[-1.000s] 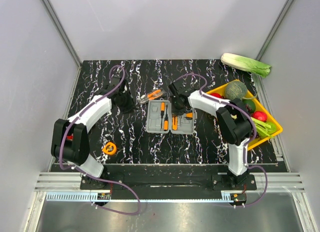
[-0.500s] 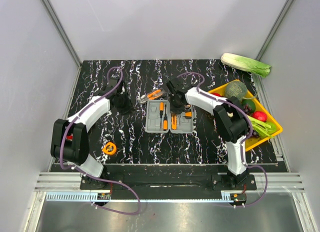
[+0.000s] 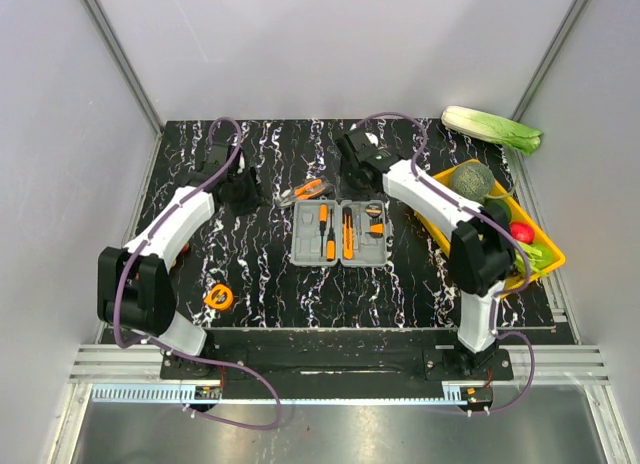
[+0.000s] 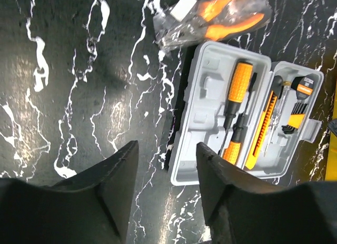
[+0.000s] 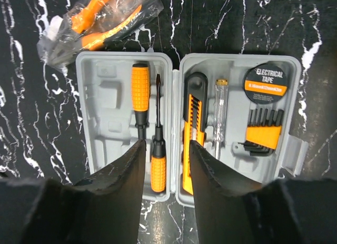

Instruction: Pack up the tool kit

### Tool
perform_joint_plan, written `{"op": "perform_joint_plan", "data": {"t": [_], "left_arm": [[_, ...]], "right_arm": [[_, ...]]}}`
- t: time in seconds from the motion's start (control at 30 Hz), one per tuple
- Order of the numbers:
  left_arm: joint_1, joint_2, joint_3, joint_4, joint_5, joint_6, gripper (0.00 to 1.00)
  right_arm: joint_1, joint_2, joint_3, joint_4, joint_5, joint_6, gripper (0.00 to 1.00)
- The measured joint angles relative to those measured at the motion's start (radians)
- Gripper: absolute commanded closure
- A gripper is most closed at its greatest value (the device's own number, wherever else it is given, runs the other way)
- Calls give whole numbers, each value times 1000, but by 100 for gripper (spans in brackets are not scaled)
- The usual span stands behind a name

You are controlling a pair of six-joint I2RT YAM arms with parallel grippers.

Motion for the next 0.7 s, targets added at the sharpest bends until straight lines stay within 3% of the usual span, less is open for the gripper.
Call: {"op": "perform_joint_plan", "data": {"t": [0.2, 0.27, 0.4, 0.7], "left_arm": [[0, 24, 78, 24, -16, 57, 35], [0, 53, 114, 37, -22, 75, 30], [0, 127, 155, 74, -8, 152, 29], [-19, 426, 383, 142, 66, 402, 45]], "right_arm": [[-11, -159, -157, 93, -1, -1, 40], [-18, -174, -186, 111, -6, -6, 39], [-26, -167, -192, 138, -9, -19, 38], [-61, -119, -185, 164, -66, -24, 39]]}}
